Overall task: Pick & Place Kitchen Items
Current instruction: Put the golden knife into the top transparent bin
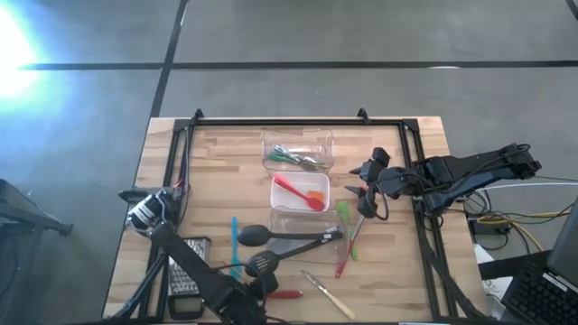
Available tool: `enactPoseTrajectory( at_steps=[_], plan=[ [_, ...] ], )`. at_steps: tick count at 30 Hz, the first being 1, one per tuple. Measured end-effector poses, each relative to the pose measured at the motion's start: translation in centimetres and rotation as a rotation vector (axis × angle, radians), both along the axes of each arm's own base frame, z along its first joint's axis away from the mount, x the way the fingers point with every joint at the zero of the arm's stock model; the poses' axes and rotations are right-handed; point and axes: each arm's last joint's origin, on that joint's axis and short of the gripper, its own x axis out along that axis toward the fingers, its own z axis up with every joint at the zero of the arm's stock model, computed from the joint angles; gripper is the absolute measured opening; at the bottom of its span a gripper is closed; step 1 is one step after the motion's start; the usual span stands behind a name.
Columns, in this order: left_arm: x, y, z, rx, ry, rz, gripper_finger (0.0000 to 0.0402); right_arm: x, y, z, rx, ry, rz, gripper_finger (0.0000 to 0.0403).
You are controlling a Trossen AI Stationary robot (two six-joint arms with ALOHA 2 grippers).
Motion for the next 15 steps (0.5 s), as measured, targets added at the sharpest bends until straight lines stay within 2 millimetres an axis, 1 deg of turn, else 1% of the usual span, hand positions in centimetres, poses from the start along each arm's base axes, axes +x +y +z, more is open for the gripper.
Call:
enactPoseTrajectory(
  at_steps=[2, 5, 8, 10, 13, 15],
  plan=[
    [-0.3, 0.4, 0.8, 0.039, 0.000, 0.033, 0.0147, 0.0, 0.0, 0.0, 0.000, 0.000, -0.001, 0.0219],
    [-0.5, 0.9, 2.2, 0.052, -0.011, 0.092, 0.0147, 0.0, 0.0, 0.0, 0.001, -0.001, -0.001, 0.0219],
    [-0.9, 1.1, 2.7, 0.076, 0.017, 0.120, 0.0147, 0.0, 0.0, 0.0, 0.000, 0.001, 0.000, 0.0219],
    [-1.2, 1.1, 3.2, 0.082, 0.033, 0.134, 0.0147, 0.0, 0.0, 0.0, 0.000, 0.001, -0.001, 0.0219],
    [-2.0, 1.1, 4.7, 0.073, 0.045, 0.194, 0.0147, 0.0, 0.0, 0.1, 0.002, -0.009, -0.004, 0.0219],
    [-2.3, 0.7, 5.7, 0.057, 0.017, 0.232, 0.0147, 0.1, 0.0, 0.1, 0.003, -0.010, -0.004, 0.0219]
  ],
)
